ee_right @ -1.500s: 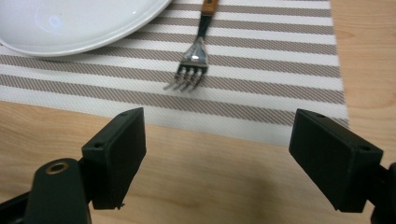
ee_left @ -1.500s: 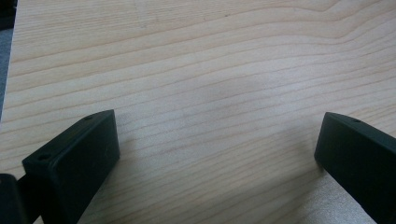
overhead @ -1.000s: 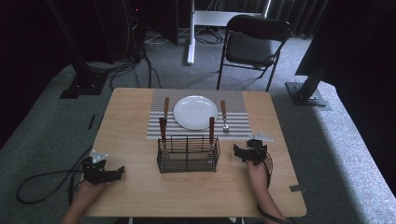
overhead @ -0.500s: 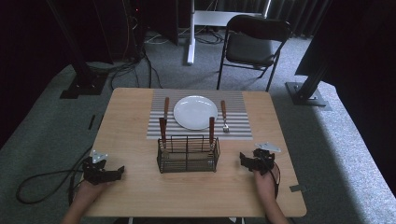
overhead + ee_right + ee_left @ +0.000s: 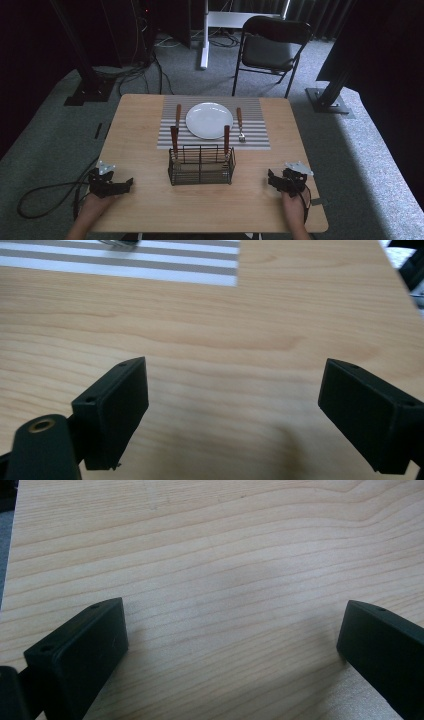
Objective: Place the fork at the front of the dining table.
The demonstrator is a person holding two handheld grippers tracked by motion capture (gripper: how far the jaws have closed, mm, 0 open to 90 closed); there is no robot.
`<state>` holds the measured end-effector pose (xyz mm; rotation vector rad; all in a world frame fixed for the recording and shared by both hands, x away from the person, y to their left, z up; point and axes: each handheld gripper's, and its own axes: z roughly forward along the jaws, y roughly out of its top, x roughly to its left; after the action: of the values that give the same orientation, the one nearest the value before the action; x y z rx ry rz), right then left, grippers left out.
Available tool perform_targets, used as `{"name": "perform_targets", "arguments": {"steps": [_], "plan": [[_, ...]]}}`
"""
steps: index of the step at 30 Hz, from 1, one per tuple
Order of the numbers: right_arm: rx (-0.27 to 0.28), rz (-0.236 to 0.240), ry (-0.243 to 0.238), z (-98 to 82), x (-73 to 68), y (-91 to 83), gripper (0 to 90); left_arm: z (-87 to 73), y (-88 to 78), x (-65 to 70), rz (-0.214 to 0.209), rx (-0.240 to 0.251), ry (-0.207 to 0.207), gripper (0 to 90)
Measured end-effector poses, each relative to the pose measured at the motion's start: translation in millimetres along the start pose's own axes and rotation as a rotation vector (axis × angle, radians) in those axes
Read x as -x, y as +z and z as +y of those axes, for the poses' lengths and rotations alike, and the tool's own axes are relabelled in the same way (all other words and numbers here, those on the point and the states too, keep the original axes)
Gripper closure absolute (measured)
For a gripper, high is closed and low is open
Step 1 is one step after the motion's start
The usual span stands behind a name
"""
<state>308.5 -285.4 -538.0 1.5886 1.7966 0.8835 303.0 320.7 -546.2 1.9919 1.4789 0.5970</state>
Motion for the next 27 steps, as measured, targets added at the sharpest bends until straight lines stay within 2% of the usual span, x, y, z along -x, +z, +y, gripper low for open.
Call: {"name": "perform_targets", "arguments": {"steps": [2,7,11,13,15,21,25,27], "plan": [[-0.001,-0.011,0.016,-3.6,5.0,-4.2,12.2,0.1,-0.1,0.0,0.000,-0.002,0.000,0.0],[0.002,-0.073,0.054,-13.4,19.7,-12.5,12.3,0.1,-0.1,0.0,0.000,-0.002,0.000,0.0],[-0.015,-0.111,0.089,-20.0,30.1,-16.7,12.5,0.0,-0.1,0.0,0.000,-0.001,0.000,0.0],[-0.014,-0.099,0.102,-22.2,33.3,-17.9,12.5,0.0,-0.1,0.0,0.000,-0.001,0.001,0.0],[-0.017,-0.092,0.096,-23.3,33.7,-19.0,12.5,0.0,-0.1,0.0,0.000,-0.001,0.000,0.0],[-0.017,-0.127,0.062,-29.3,32.9,-23.1,12.5,0.0,-0.1,0.0,0.000,-0.001,0.000,0.0],[-0.024,-0.103,0.051,-29.5,32.1,-22.7,12.5,0.0,-0.1,0.0,0.000,-0.001,0.000,0.0],[-0.054,-0.105,0.043,-28.4,31.6,-19.9,14.1,0.0,-0.1,0.0,0.000,-0.001,0.000,0.0]]}}
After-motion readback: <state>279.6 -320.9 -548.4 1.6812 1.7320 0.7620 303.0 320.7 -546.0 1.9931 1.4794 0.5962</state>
